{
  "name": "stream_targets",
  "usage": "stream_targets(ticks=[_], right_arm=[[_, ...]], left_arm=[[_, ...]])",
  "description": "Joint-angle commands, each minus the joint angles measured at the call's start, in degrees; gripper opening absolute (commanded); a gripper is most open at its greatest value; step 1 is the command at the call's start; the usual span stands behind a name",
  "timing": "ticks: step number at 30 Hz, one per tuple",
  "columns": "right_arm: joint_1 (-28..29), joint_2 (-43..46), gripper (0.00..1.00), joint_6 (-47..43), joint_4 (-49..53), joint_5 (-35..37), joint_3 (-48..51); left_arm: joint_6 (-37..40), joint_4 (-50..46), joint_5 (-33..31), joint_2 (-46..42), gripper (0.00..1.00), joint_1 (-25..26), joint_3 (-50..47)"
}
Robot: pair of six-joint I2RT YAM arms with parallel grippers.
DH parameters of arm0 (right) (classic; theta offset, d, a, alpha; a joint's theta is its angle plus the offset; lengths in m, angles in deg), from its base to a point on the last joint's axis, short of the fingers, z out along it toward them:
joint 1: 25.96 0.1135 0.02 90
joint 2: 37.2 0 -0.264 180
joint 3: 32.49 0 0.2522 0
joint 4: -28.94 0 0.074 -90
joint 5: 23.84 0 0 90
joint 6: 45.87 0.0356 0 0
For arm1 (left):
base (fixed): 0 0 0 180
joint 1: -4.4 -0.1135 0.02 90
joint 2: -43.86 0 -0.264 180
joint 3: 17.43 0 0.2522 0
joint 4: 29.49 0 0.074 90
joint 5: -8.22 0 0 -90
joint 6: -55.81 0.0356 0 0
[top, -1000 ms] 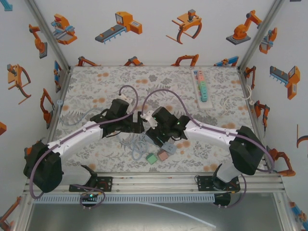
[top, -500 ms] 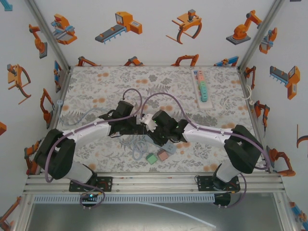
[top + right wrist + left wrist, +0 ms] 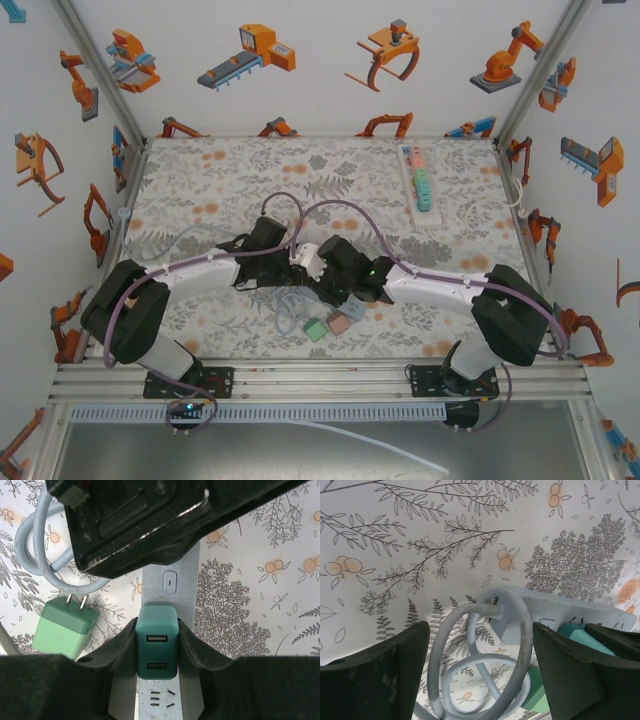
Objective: Pull the plug off the socket
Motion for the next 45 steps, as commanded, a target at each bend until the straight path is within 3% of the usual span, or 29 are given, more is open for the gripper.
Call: stream_targets(ticks=[1,13,24,29,34,38,45], right_arm=[[0.94,1.77,0.13,-1.71,-4.38,-0.62,0.59],[1.16,6.91,0.06,-2.73,-14.52,-0.86,4.98],[1.21,7.35,0.04,-4.09,-18.67,-2.27,6.68],[1.27,5.72,0.01,-8.44,-13.78,-1.43,4.39],[1.2,7.24,0.01,-7.53,-16.89,-4.5,4.42],[1.14,6.34,0.01,-9.54,-13.47,-1.44,3.23],[-0.81,8.91,0.02,-4.22,-17.85,-4.36,5.07]], left_arm=[[-2.83,-2.65,-0.73,2.82,0.73,1.1,-3.19],[-4.09,-3.35,-0.99,3.46,0.6,2.42,-5.77],[-3.28,-4.76,-3.51,3.66,0.58,3.51,-7.29],[-2.46,-3.12,-1.63,3.55,0.58,4.62,-6.98],[-2.06,-3.4,-2.37,5.36,0.58,5.04,-7.04],[-1.58,-4.38,-4.31,7.26,0.58,6.19,-6.74],[-1.35,-5.67,-6.6,10.22,0.59,7.79,-6.48]])
